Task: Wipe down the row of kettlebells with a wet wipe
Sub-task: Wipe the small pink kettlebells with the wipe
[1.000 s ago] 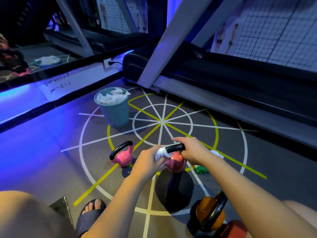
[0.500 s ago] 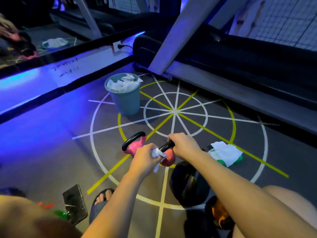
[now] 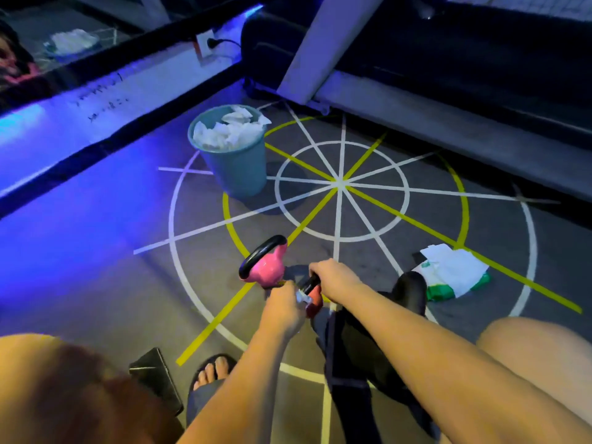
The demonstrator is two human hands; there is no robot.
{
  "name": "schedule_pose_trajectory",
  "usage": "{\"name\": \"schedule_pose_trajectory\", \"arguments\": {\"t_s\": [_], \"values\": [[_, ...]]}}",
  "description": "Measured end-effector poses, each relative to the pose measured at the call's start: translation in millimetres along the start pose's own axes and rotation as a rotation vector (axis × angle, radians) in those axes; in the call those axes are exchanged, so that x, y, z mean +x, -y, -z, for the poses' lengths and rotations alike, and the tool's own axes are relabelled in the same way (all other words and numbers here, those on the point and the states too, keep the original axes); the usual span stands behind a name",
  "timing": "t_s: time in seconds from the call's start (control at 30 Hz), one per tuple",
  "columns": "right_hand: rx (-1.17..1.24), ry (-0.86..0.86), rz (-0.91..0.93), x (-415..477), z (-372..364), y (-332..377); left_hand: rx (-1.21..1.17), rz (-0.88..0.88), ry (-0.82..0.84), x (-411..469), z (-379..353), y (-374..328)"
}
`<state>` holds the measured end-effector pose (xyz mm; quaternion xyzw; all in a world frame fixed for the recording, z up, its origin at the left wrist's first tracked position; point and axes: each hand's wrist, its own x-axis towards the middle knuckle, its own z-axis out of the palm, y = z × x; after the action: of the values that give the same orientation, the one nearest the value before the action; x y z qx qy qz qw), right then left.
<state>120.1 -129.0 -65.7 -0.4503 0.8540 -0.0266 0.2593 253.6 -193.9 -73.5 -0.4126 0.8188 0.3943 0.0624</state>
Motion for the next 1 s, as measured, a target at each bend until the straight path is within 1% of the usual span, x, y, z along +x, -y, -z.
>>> {"name": "schedule_pose_trajectory", "arguments": {"t_s": [0.13, 0.3, 0.43, 0.5, 0.6, 0.7, 0.77, 0.83, 0.93, 1.0], "values": [[0.026, 0.051, -0.034, 18, -4, -7, 0.048, -0.025, 0.037, 20, -14, 2], [0.046, 0.126, -0.087, 31, -20, -14, 0.163, -0.011, 0.103, 39, -33, 11], [0.081, 0.189, -0.121, 43, -23, -9, 0.132, 0.036, 0.089, 46, -38, 13], [0.077, 0.226, -0.125, 42, -21, -5, 0.112, 0.065, 0.117, 46, -36, 16], [0.065, 0.265, -0.128, 33, -20, -6, 0.077, 0.096, 0.152, 39, -34, 19], [0.065, 0.298, -0.124, 14, -10, -8, 0.045, 0.138, 0.153, 31, -35, 24], [0.066, 0.295, -0.116, -3, 5, -8, 0.013, 0.154, 0.126, 25, -36, 25], [0.071, 0.255, -0.1, -19, 20, -9, -0.004, 0.18, 0.046, 15, -33, 24], [0.119, 0.135, -0.098, -45, 40, -14, -0.014, 0.269, -0.168, -6, -26, 18], [0.156, 0.081, -0.103, -67, 51, -20, -0.091, 0.257, -0.28, -17, -20, 11]]}}
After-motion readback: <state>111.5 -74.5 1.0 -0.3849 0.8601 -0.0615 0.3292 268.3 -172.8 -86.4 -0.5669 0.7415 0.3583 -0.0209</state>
